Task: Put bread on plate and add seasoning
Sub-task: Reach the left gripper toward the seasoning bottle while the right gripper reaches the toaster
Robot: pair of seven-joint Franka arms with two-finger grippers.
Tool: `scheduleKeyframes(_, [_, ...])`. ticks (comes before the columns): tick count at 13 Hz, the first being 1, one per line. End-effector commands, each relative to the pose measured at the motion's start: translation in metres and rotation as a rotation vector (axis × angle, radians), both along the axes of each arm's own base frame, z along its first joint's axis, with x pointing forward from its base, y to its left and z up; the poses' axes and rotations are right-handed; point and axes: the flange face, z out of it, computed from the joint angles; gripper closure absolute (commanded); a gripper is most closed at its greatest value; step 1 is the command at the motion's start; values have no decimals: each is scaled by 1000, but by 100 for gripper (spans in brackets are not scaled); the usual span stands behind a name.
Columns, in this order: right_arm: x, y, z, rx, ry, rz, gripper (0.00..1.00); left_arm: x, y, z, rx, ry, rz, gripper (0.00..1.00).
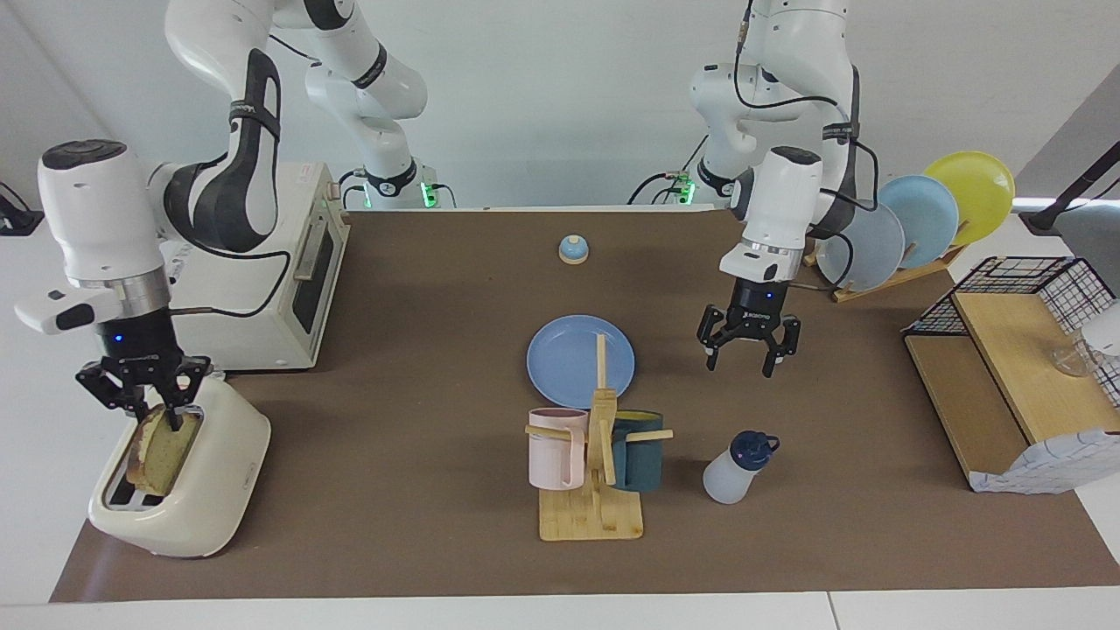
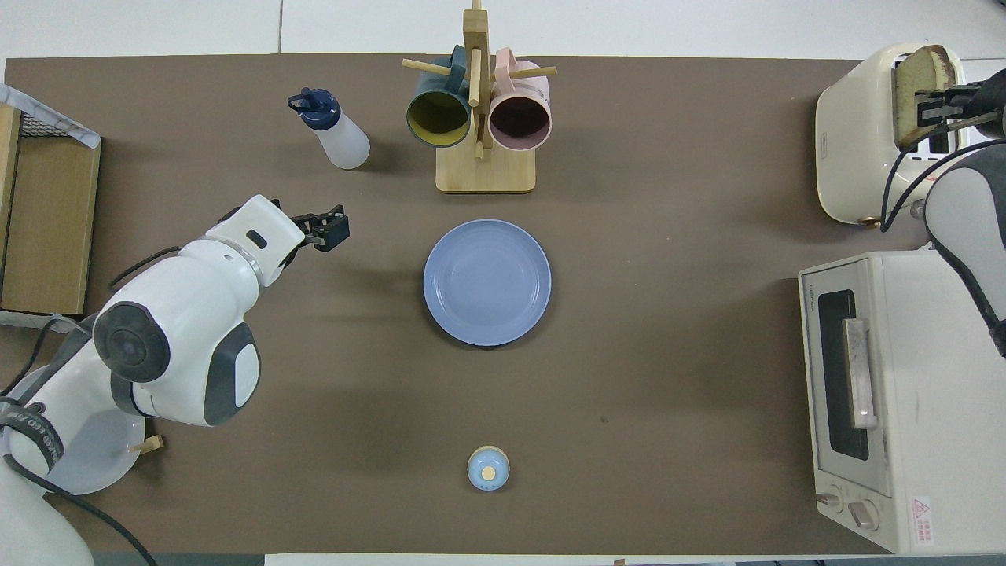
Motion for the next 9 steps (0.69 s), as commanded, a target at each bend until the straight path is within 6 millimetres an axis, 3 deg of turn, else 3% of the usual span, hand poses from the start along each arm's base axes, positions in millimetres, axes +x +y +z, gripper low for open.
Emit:
scheduleKeyframes(1, [18,-1,24,-49,-22,53,100,12,-9,-26,-35,-31,19,0])
scheduleKeyframes(3, [23,1,37,-85,57,73,100,24,-17,-36,-44,-41,18,0])
scheduleKeyframes(5, [19,13,67,-80,105,89,100,36,-24,-38,-53,-49,21,0])
scheduleKeyframes(6, [11,36,79,-75,144,115,100,40,-23,-39,-58,-51,30,0])
scheduleKeyframes(7, [-7,74,113,-79,157,162,100,45,-19,-38,-59,-55,43,0])
scheduleKeyframes(9, [-36,134,138,-70,235,229,100,58,-21,-39,-51,-72,47,0])
